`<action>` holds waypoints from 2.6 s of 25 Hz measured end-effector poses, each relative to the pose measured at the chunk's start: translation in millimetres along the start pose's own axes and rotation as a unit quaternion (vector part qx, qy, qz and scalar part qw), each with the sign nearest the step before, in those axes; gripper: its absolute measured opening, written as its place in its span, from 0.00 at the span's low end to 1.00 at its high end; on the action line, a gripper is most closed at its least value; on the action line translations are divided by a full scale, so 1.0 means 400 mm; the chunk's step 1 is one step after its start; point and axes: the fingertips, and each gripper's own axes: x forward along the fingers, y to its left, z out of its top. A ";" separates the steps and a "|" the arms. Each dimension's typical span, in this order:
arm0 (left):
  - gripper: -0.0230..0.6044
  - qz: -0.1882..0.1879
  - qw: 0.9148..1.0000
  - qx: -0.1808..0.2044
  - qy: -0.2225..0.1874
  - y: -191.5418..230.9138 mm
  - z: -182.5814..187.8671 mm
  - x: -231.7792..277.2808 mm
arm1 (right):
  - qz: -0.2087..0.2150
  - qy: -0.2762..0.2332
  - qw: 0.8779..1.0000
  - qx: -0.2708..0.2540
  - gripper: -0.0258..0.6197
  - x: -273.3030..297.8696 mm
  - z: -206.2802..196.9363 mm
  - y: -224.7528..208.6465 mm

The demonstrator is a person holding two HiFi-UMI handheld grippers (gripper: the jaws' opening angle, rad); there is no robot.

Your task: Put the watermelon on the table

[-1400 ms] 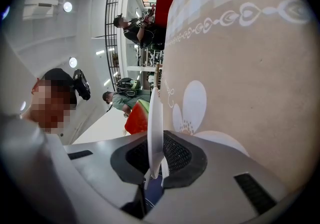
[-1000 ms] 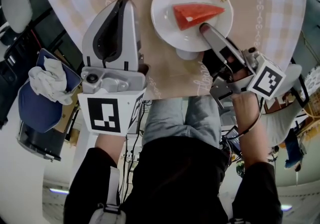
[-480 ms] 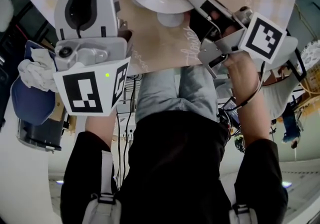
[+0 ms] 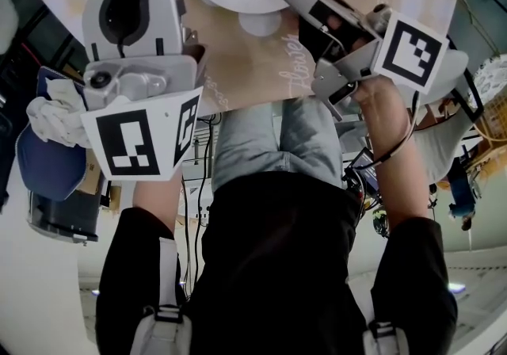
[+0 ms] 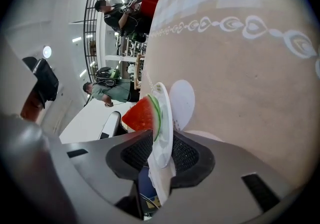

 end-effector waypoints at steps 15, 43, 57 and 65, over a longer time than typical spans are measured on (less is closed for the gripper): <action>0.05 -0.009 1.000 0.005 -0.010 -0.030 0.016 -0.027 | -0.054 0.017 0.997 -0.049 0.28 -0.057 -0.036 -0.023; 0.05 -0.035 0.999 0.009 -0.029 -0.133 0.118 -0.126 | -0.167 -0.046 0.960 -0.221 0.13 -0.201 -0.022 0.055; 0.05 -0.026 0.998 0.030 -0.049 -0.224 0.251 -0.235 | -0.124 -0.039 0.924 -0.359 0.06 -0.240 -0.050 0.243; 0.05 -0.022 0.997 0.035 -0.070 -0.301 0.358 -0.290 | -0.088 -0.065 0.907 -0.407 0.06 -0.326 -0.041 0.407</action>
